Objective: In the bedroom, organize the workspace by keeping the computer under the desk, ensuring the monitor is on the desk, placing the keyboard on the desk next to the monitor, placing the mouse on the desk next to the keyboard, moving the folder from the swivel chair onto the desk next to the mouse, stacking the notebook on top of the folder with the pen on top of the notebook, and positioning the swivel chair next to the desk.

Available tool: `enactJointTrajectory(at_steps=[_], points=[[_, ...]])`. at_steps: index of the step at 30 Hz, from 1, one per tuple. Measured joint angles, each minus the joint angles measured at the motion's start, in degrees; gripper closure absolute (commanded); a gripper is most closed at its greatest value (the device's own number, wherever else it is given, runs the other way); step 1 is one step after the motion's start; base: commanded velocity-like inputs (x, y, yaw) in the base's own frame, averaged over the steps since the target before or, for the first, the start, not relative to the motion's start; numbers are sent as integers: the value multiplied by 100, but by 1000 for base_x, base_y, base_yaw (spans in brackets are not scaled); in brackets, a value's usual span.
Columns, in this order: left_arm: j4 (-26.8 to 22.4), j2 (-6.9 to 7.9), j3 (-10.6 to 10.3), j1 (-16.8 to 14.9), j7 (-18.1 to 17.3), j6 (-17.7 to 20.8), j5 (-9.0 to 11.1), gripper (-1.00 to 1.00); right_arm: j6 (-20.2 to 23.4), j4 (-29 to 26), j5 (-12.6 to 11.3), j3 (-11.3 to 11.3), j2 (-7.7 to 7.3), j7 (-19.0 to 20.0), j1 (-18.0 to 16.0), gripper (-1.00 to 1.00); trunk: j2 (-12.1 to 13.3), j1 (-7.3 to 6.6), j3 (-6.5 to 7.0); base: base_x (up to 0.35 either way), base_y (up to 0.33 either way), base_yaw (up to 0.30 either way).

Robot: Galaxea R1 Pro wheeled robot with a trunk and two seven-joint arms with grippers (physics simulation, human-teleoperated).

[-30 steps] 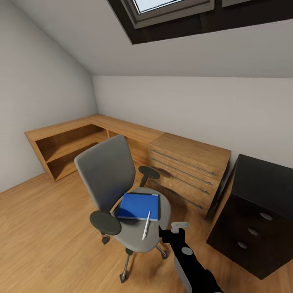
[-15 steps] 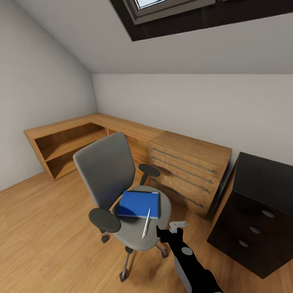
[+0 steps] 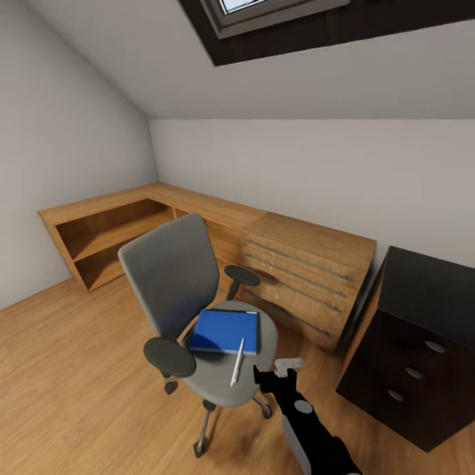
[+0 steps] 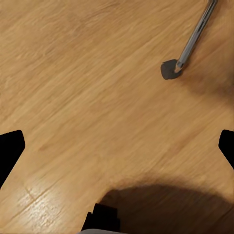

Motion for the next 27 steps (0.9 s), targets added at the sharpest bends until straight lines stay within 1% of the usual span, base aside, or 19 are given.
enactJointTrajectory(at_steps=[9,12,25,27], points=[[2,2,-1,0,-12,-2,-5,-100,-1,2,-3,0,0,0,0,-100,0,-2,0,248,149,0],[1,2,0,0,-12,-1,-6,-100,-1,2,-1,0,0,0,0,-100,0,-1,0,161,111,0],[0,2,0,0,-8,0,-6,-100,22,7,-8,2,0,-21,0,-100,0,1,0,19,13,0],[0,2,0,0,-9,0,-6,-100,49,9,-49,6,0,-32,0,-100,0,1,0,0,0,0]])
